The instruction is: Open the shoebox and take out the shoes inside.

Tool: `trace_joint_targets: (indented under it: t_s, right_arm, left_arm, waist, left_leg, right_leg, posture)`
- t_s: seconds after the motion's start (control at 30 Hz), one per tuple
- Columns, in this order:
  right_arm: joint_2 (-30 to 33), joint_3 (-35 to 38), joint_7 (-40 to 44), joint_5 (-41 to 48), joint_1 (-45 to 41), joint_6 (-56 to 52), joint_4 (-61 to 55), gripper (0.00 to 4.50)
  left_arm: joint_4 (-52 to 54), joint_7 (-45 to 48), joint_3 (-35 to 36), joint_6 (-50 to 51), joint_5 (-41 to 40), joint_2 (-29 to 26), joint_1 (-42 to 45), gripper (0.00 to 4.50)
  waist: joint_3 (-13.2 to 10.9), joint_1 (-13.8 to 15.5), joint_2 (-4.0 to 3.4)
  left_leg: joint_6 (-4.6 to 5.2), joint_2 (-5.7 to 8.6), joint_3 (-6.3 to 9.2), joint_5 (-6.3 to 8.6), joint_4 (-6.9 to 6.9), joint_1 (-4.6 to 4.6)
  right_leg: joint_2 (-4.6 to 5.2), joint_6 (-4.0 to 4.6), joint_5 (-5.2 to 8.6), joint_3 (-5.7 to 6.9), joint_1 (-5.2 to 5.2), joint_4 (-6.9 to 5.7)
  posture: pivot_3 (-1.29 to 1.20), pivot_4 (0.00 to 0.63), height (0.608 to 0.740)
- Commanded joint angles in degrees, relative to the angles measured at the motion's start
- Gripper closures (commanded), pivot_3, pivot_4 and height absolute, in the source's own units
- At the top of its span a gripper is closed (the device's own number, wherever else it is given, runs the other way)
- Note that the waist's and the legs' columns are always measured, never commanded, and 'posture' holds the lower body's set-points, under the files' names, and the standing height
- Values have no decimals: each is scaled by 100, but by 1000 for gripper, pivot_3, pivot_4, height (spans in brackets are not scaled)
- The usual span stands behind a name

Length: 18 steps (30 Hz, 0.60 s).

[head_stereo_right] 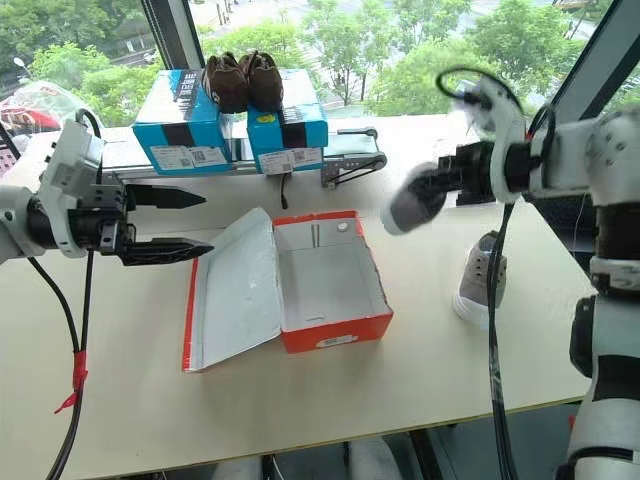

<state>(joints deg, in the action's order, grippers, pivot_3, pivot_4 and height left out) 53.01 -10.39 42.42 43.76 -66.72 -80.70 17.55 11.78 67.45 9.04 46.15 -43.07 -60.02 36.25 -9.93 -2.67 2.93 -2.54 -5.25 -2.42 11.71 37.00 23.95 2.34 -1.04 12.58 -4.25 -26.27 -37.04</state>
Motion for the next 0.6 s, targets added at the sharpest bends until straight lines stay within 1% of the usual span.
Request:
trace_joint_targets:
  t_s: [0.03, 0.23, 0.33, 0.47, 0.6]
  right_arm:
    - [253, -341, 530, -557, 430, 601, -129, 4465]
    - [399, -781, 983, -1486, 794, 1264, 368, 4465]
    - [362, -986, 1142, -1885, 936, 1561, 579, 4465]
    - [128, -1195, 1232, -2342, 1061, 1816, 633, 4465]
    - [-270, -1189, 1293, -2435, 1127, 1704, 415, 4465]
  left_arm:
    - [44, 55, 61, -111, -7, -11, 206, 0]
    - [86, 16, 233, 60, -201, 16, 286, 0]
    - [118, -11, 279, 98, -253, -4, 271, 0]
    - [132, -75, 370, 175, -377, -10, 290, 0]
    - [146, -144, 418, 241, -479, 2, 340, 0]
  waist:
    - [-1, 23, -1]
    - [-6, 31, -8]
    - [-5, 33, -8]
    - [-6, 5, -9]
    - [-5, -12, -8]
  left_leg:
    - [0, 0, 1, 0, 0, 1]
    - [0, 8, 1, 0, 9, 5]
    - [0, 8, 2, 0, 10, 4]
    - [0, 10, 2, 0, 13, 0]
    - [0, 9, 3, 0, 12, -15]
  right_leg:
    - [0, 0, 0, 1, 0, 0]
    - [8, -4, 0, 0, 0, -1]
    - [8, -5, 1, 2, 1, -1]
    - [9, -5, 1, -1, 3, -5]
    - [7, -5, 1, -1, 12, -9]
  posture:
    - [0, 150, 740]
    - [0, 150, 740]
    - [0, 150, 740]
    - [0, 150, 740]
    - [0, 150, 740]
